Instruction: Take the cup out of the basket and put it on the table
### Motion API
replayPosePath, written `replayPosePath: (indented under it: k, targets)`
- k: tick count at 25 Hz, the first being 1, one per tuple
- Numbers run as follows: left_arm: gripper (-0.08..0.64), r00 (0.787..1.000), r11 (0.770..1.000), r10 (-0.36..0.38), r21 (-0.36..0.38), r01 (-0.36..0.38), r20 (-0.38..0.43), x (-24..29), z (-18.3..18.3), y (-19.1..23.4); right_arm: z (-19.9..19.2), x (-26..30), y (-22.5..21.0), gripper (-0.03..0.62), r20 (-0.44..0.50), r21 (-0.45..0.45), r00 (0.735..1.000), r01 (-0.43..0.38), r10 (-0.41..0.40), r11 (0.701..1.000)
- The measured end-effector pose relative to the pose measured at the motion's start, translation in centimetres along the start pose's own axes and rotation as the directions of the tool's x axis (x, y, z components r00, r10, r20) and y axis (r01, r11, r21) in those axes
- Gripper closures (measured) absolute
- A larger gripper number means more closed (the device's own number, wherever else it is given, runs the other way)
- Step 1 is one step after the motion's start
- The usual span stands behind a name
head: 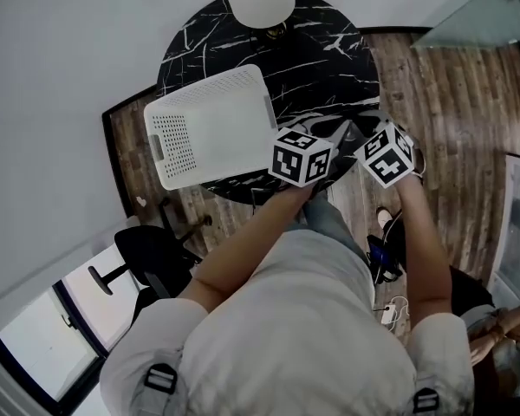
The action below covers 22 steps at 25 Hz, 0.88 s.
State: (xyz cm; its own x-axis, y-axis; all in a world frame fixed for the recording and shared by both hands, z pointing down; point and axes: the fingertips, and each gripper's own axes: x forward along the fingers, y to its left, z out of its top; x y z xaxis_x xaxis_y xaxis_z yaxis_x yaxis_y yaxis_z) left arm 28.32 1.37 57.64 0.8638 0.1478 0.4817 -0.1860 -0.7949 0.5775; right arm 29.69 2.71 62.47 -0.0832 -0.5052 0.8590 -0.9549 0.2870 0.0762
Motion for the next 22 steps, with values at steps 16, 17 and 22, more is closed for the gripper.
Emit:
replayPosePath:
  k: [16, 17, 22]
  targets:
    - [0.555, 0.951, 0.994, 0.017, 0.099, -0.050, 0.310, -15.4, 6.7, -1.8, 13.5, -11.1, 3.9, 0.583, 0.429, 0.094, 0.895, 0.090, -0.122, 0.991]
    - [0.555, 0.944, 0.992, 0.021, 0.110, -0.061, 0.330, -16.5, 7.0, -1.9, 14.4, -11.7, 4.4, 0.583, 0.455, 0.094, 0.882, 0.085, -0.119, 0.992]
    - [0.555, 0.905, 0.980, 0.039, 0.161, -0.118, 0.423, -21.8, 8.3, -2.4, 19.0, -15.0, 7.6, 0.583, 0.587, 0.087, 0.804, 0.056, -0.097, 0.995]
